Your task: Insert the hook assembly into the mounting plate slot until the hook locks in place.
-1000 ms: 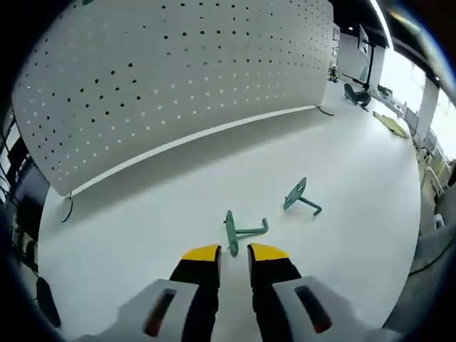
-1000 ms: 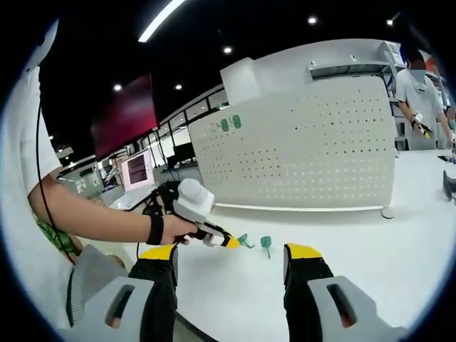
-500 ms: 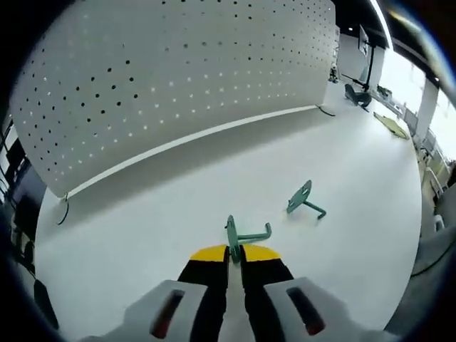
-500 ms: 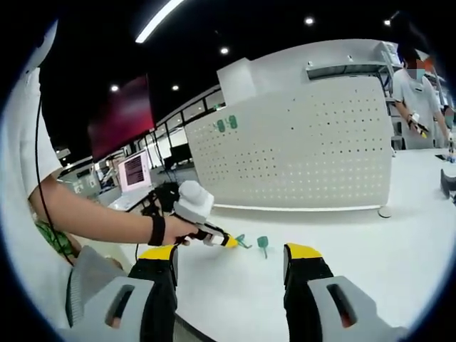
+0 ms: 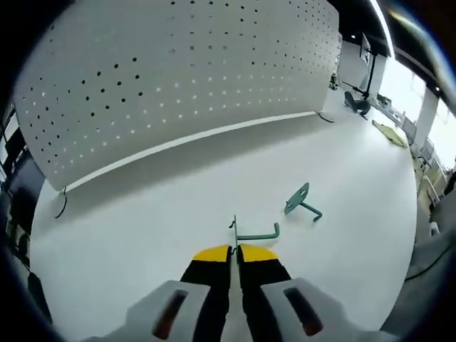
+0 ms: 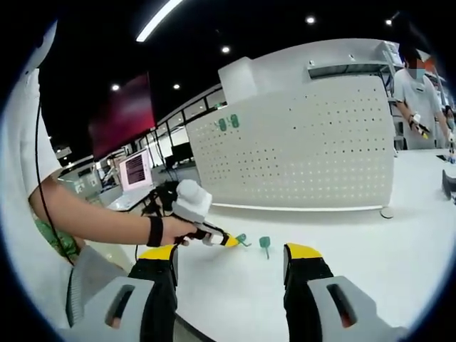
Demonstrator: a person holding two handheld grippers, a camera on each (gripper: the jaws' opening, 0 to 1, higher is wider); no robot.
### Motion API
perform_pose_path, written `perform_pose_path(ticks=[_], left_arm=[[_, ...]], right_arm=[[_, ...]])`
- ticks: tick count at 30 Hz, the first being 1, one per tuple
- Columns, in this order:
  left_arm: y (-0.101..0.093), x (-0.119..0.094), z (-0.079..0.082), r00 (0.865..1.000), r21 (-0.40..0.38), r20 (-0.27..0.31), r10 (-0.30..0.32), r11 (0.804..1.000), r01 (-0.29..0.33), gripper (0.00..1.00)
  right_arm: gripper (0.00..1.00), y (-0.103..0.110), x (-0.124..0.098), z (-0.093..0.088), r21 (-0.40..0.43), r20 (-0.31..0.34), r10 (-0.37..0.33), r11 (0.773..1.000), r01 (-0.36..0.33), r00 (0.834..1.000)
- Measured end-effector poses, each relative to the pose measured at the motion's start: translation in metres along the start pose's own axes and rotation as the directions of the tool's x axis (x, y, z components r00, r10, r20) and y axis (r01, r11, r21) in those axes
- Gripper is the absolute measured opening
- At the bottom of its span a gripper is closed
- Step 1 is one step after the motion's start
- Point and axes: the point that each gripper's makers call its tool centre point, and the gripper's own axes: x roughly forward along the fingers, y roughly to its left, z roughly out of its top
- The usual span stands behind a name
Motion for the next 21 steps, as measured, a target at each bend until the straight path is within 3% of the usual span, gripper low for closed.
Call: perform_pose_path(ticks=[6,15,18,21], left_arm=[[-0.004,-0.012,0.003,0.999,-0.049,0.037,-0.025,0.998,0.027,0.04],[-0.017,-0.029,0.015,0.993,-0.045,0.096,-0.069,0.996,0.074,0.04],[-0.017,-0.031,0.014,0.99,-0.098,0.111,-0.084,0.991,0.095,0.04],[-0.019,-0.036,0.017,0.986,-0.097,0.137,-0.094,0.989,0.108,0.04]], right_arm=[[0.61,0.006,0.002,0.001,-0.007,-0.005,0.022,1.0,-0.022,1.0],[0.59,0.012,0.004,0.003,-0.006,-0.001,0.047,0.999,-0.047,0.999],[0.59,0.013,0.004,0.006,-0.011,0.006,0.05,0.999,-0.05,0.999],[0.58,0.012,0.006,0.008,-0.006,0.015,0.05,0.999,-0.05,0.999]])
